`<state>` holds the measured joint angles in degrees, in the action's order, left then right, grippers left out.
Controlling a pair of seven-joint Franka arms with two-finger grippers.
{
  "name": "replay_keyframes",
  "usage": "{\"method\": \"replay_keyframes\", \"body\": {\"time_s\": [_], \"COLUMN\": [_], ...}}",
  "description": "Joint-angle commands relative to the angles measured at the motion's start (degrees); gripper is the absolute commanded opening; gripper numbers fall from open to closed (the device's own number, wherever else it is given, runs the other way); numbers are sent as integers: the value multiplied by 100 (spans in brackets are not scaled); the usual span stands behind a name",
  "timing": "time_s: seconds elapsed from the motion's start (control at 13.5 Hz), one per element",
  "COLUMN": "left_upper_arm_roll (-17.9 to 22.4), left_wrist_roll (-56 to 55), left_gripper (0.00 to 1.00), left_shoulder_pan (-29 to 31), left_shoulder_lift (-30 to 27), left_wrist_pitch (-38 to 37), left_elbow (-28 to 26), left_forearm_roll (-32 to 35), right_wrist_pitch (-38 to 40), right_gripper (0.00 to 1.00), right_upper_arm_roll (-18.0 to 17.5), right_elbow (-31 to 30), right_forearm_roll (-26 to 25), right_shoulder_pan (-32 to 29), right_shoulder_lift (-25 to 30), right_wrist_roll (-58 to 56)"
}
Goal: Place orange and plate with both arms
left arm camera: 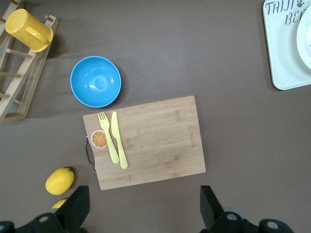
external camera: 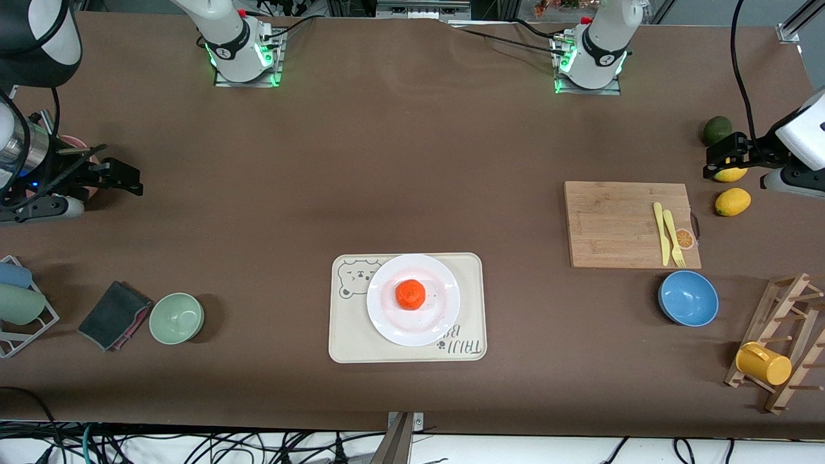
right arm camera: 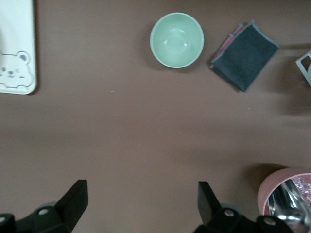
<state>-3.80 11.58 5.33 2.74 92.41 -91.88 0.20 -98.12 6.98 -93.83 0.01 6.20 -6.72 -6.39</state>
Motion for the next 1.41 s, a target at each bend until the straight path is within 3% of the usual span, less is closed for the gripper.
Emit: {"method": "replay_keyframes", "body": {"time_s": [0.0, 1.33], "left_upper_arm_roll": [11, 11], "left_wrist_roll": [46, 46], "left_gripper": [100, 100], "left_shoulder_pan": [-6, -6], "left_shoulder_lift": [-20, -11], "left_wrist_pitch": [14, 14], "left_elbow": [3, -6], "left_forearm_roll": [-108, -108], "right_wrist_pitch": [-453, -181], "right_gripper": [100, 100], "right_upper_arm_roll": [-303, -347], "right_elbow": [-672, -303], "right_forearm_roll": [-132, 70], "right_shoulder_pan": [-479, -462], "right_shoulder_lift": [566, 549], "right_wrist_roll": [24, 85]}}
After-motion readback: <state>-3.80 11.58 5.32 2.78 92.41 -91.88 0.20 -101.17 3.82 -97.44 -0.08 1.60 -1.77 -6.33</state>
